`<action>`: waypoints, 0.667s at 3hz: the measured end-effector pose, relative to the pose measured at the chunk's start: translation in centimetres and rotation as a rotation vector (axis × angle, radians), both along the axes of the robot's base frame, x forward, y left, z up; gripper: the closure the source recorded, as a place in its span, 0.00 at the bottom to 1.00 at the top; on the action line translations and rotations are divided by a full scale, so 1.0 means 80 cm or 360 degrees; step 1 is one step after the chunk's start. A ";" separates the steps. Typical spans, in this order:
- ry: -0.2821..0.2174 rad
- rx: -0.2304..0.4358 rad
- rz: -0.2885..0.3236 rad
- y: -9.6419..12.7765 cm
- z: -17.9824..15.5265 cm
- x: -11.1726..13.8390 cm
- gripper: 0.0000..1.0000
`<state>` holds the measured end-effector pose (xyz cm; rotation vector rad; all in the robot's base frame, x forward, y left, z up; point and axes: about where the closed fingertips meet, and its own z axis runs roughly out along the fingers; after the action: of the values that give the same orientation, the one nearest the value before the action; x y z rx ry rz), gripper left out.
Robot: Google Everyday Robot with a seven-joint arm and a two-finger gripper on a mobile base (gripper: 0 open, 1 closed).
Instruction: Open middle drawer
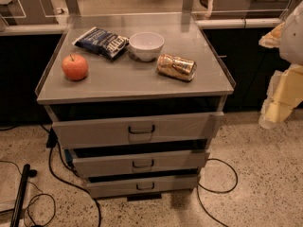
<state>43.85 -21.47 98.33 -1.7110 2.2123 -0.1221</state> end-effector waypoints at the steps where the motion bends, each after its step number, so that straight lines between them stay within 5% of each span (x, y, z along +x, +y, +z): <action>1: -0.0002 0.0004 -0.0004 -0.001 0.000 0.000 0.00; 2: 0.0015 0.0034 0.0026 0.002 -0.023 -0.006 0.00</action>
Offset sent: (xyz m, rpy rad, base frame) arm -0.0173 0.0071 -0.0696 0.0715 0.0550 0.0650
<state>43.37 -21.31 96.49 -1.7210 2.1981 -0.0863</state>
